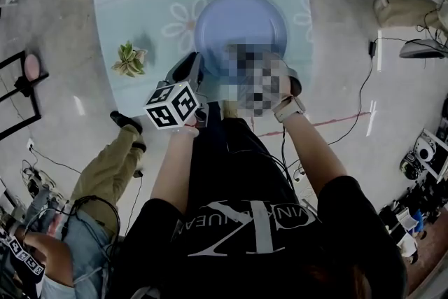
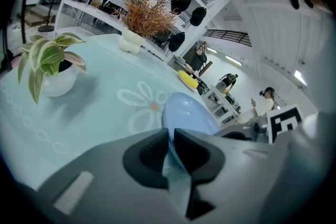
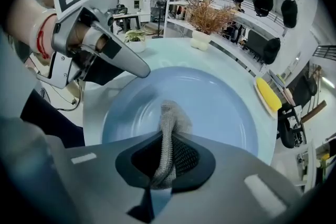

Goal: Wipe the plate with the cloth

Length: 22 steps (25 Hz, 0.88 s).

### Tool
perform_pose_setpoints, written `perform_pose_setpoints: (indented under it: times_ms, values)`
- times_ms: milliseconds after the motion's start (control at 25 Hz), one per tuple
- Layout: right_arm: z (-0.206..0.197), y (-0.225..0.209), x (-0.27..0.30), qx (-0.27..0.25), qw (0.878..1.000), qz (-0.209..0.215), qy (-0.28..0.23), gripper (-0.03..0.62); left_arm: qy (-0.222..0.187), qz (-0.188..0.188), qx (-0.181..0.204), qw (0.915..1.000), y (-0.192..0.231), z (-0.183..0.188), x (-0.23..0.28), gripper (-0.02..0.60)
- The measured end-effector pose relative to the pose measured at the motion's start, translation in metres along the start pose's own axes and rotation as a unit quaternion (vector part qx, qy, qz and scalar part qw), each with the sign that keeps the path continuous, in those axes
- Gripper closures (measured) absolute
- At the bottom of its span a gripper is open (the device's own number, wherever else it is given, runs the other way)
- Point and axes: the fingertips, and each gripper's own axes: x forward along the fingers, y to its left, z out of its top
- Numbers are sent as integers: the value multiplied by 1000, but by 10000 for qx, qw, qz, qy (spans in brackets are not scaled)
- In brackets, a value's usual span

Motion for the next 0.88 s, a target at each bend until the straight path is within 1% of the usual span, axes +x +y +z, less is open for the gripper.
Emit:
perform_pose_setpoints:
  times_ms: [120,240,440,640,880]
  values:
    - [14,5,5,-142,9998,102,-78,563,5,0,-29,10000,0,0,0,581]
    - [27,5,11,-256,9995,105,-171,563,20,-2,-27,10000,1,0,0,581]
    - [41,-4,19,-260,9992,85,-307,563,80,-3,59,10000,1,-1,1,581]
    - [52,-26,28,-299,9988,-137,-370,563,139,-36,121,9998,2,0,3,581]
    - [52,-62,35,-136,9986,-394,-331,563,152,-56,124,9998,3,0,3,581]
